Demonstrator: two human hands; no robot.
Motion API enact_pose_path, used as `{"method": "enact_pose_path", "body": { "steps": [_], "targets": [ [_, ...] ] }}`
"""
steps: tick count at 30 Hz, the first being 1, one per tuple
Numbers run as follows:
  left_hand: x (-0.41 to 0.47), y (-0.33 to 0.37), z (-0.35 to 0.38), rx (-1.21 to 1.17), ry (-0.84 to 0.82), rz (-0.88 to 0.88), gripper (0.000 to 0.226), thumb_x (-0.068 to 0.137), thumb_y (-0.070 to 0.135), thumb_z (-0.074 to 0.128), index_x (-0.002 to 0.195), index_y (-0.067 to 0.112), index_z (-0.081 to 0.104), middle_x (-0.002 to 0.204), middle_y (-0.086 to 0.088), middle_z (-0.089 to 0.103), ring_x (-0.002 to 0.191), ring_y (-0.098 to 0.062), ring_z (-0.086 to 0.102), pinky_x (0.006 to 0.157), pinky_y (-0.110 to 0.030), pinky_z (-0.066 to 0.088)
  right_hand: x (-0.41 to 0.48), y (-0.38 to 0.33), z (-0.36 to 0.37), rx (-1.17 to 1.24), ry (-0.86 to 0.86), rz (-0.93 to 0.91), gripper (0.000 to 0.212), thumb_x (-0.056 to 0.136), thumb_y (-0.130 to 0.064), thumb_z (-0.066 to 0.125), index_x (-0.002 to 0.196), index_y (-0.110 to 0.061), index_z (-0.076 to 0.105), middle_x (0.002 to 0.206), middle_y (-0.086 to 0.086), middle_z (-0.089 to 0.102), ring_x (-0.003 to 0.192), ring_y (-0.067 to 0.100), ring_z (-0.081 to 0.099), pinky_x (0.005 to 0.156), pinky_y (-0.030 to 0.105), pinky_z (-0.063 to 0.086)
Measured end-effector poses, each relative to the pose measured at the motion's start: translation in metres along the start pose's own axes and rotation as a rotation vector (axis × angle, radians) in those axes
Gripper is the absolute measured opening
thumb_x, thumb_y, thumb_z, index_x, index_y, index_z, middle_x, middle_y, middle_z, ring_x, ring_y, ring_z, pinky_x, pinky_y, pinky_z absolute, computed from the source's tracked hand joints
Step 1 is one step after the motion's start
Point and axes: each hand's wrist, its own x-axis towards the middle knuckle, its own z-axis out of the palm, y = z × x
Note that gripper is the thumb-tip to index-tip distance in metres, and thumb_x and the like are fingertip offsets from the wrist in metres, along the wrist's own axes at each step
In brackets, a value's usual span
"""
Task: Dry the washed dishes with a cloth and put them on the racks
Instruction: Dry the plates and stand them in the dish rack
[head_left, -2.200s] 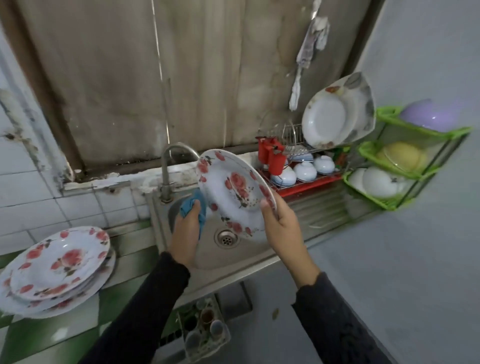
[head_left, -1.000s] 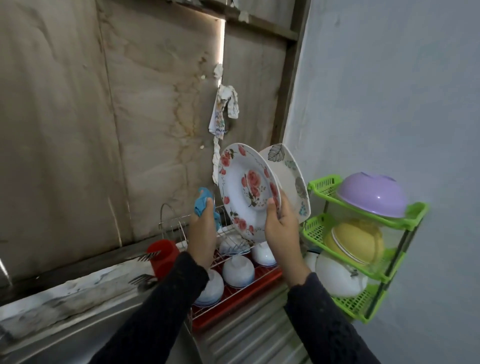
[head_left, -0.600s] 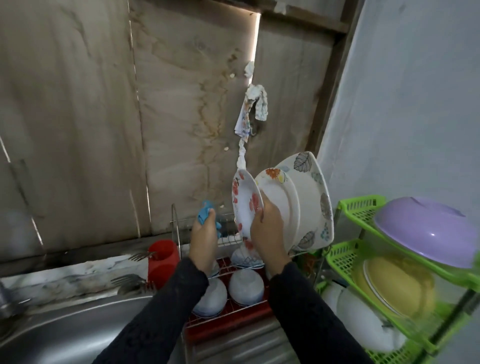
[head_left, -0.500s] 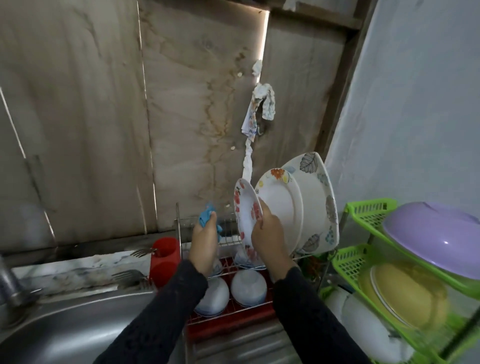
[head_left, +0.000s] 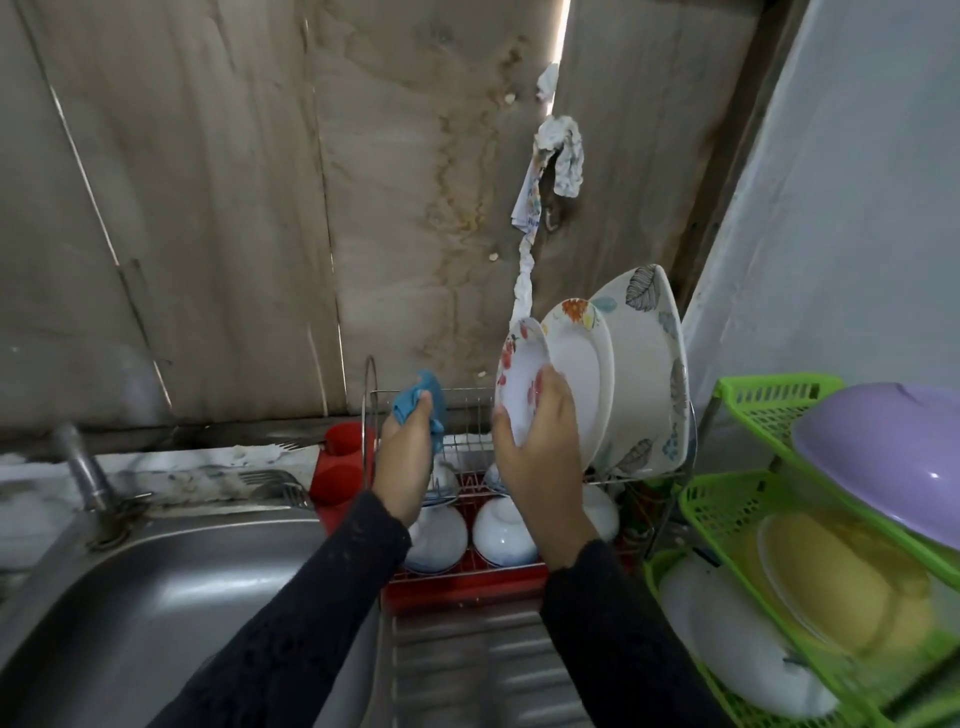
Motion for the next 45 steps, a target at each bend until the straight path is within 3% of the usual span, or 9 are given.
{"method": "enact_pose_path", "body": {
  "steps": [2,6,11,19,26,34,39,41,45],
  "targets": [
    [-0.008,0.002,-0.005,-0.013,-0.006,0.007,0.042,0.104,0.033,0.044,0.136,0.007,0.049,0.117,-0.022,0.059,0.115,-0.037,0.057,0.101,-0.044,0.044,-0.007,0.004,0.002,-0.128,0.06,-0.059,0.073,0.097,-0.046,0.042,0.153,-0.001,0.034,0.157,0.023,0.036,0.146,0.038,0.034,0.12,0.051,0.029],
    [-0.026,0.005,-0.02,-0.015,-0.07,-0.006,0.037,0.104,0.032,0.043,0.134,0.012,0.048,0.11,-0.008,0.059,0.1,-0.024,0.057,0.09,-0.038,0.047,-0.021,-0.004,0.0,-0.143,0.053,-0.112,0.068,0.098,-0.042,0.04,0.152,0.0,0.038,0.159,0.021,0.034,0.148,0.043,0.029,0.122,0.056,0.024],
    [-0.047,0.014,-0.05,-0.061,-0.123,-0.002,0.015,0.103,0.028,0.046,0.108,0.023,0.059,0.103,-0.007,0.063,0.095,-0.024,0.06,0.084,-0.038,0.046,-0.046,-0.029,0.001,-0.12,0.035,-0.156,0.065,0.098,-0.039,0.042,0.151,0.0,0.039,0.159,0.019,0.036,0.151,0.04,0.024,0.121,0.055,0.026],
    [-0.09,0.03,-0.149,-0.124,-0.207,-0.05,0.018,0.101,0.027,0.049,0.111,0.02,0.062,0.091,-0.004,0.07,0.076,-0.016,0.067,0.069,-0.033,0.052,-0.12,-0.095,0.029,-0.017,-0.106,-0.092,0.061,0.101,-0.041,0.037,0.152,-0.007,0.038,0.157,0.012,0.041,0.15,0.035,0.026,0.123,0.045,0.021],
    [-0.132,0.038,-0.263,-0.137,-0.094,-0.093,0.027,0.101,0.025,0.05,0.123,0.011,0.058,0.11,-0.011,0.068,0.094,-0.019,0.066,0.082,-0.032,0.053,-0.197,-0.164,0.07,0.06,-0.255,-0.093,0.055,0.104,-0.039,0.04,0.152,-0.011,0.039,0.154,0.007,0.044,0.148,0.028,0.031,0.121,0.047,0.028],
    [-0.178,0.045,-0.392,-0.129,0.106,-0.095,0.02,0.1,0.026,0.05,0.107,0.015,0.066,0.096,-0.008,0.072,0.088,-0.02,0.066,0.081,-0.035,0.052,-0.278,-0.25,0.126,0.162,-0.364,-0.173,0.042,0.104,-0.026,0.048,0.144,-0.011,0.047,0.146,0.007,0.051,0.14,0.022,0.042,0.116,0.044,0.036],
    [-0.195,0.04,-0.473,-0.115,0.304,-0.047,0.019,0.101,0.025,0.049,0.111,0.016,0.064,0.098,-0.007,0.071,0.082,-0.016,0.069,0.071,-0.031,0.054,-0.326,-0.295,0.179,0.282,-0.536,-0.228,0.037,0.103,-0.02,0.05,0.138,-0.01,0.05,0.136,0.006,0.056,0.127,0.015,0.047,0.106,0.026,0.038],
    [-0.198,0.036,-0.495,-0.091,0.383,-0.032,0.017,0.103,0.023,0.047,0.107,0.019,0.063,0.103,-0.008,0.069,0.089,-0.017,0.069,0.079,-0.031,0.055,-0.337,-0.307,0.197,0.345,-0.612,-0.186,0.038,0.102,-0.018,0.051,0.139,-0.008,0.05,0.134,0.008,0.055,0.123,0.014,0.047,0.098,0.014,0.031],
    [-0.196,0.029,-0.545,0.008,0.528,-0.049,0.032,0.104,0.025,0.047,0.076,0.023,0.062,0.094,-0.015,0.059,0.093,-0.029,0.058,0.105,-0.049,0.042,-0.36,-0.334,0.244,0.419,-0.788,0.005,0.039,0.102,-0.013,0.052,0.14,-0.005,0.047,0.14,0.011,0.051,0.13,0.021,0.046,0.096,0.014,0.027]
  ]
}}
